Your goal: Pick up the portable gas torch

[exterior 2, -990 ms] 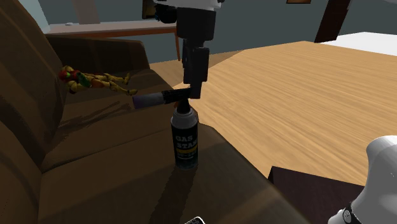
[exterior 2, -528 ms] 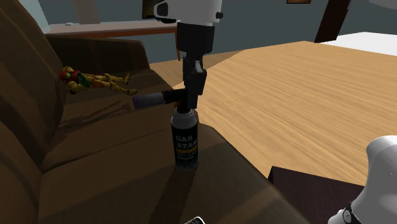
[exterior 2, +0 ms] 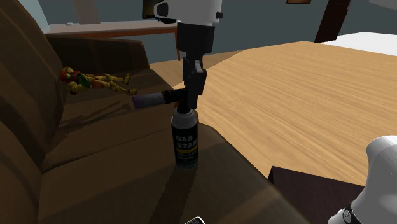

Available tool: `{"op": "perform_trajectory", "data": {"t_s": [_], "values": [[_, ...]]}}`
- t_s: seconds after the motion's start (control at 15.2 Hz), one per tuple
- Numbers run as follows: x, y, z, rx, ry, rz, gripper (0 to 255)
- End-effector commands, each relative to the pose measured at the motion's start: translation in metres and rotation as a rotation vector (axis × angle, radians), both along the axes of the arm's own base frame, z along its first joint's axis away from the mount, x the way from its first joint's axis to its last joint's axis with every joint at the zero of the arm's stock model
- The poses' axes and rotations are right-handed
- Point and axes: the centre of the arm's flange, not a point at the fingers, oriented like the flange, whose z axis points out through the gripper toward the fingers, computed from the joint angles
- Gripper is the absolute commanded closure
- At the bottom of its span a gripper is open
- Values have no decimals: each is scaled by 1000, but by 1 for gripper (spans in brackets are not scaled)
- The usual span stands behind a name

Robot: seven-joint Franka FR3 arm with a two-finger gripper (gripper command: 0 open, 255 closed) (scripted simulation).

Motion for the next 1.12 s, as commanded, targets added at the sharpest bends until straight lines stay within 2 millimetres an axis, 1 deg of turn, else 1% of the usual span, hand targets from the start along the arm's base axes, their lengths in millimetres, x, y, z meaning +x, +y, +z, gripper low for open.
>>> {"op": "perform_trajectory", "data": {"t_s": [0.0,0.92,1.06], "values": [[0,0,5,0,1,0,255],[0,0,79,0,1,0,255],[0,0,80,0,1,0,255]]}}
